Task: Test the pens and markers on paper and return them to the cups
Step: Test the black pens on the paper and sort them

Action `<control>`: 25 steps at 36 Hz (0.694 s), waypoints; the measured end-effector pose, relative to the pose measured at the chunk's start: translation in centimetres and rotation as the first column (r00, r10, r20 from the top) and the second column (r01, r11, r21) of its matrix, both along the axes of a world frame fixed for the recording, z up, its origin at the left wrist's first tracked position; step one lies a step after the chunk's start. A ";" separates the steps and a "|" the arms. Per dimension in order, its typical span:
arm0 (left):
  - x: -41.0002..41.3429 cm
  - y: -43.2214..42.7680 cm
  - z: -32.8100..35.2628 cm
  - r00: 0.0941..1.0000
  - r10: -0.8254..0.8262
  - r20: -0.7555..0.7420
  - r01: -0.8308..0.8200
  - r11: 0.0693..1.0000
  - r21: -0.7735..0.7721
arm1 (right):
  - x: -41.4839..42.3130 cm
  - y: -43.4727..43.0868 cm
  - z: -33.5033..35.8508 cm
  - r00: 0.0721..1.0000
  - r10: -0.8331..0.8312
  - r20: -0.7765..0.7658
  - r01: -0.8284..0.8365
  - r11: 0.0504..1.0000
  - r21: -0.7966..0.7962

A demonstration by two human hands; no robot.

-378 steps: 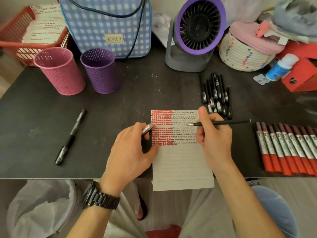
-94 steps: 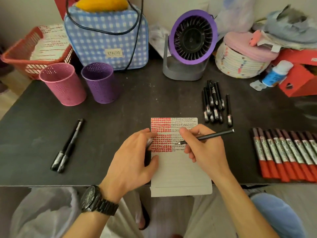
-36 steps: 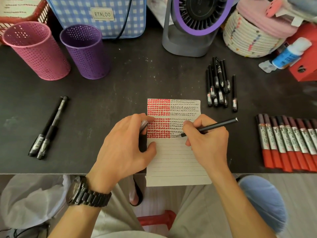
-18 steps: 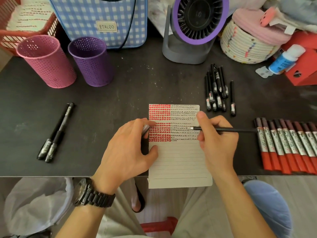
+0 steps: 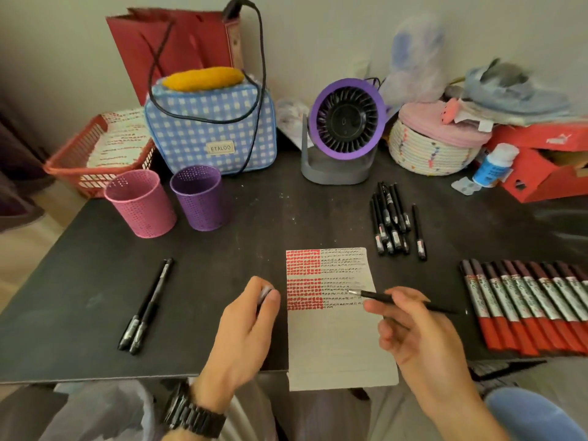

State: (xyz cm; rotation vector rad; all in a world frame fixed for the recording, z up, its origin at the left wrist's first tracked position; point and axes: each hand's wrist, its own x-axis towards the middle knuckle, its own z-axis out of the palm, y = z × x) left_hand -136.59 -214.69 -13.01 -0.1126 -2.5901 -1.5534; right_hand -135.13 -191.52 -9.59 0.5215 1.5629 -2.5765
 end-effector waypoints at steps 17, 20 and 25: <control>6.3 1.0 1.5 0.990 -0.084 0.113 0.063 0.982 0.178 | 5.0 -0.3 -1.5 0.985 0.085 -0.152 -0.063 0.987 0.146; 6.3 1.1 1.8 0.995 -0.088 0.044 0.083 0.991 0.103 | 5.5 -0.4 -1.5 0.979 0.095 -0.179 -0.066 0.985 0.159; 6.7 1.3 1.0 0.999 -0.048 0.018 0.045 0.992 0.121 | 6.0 -0.3 -1.4 0.969 0.106 -0.224 -0.069 0.984 0.167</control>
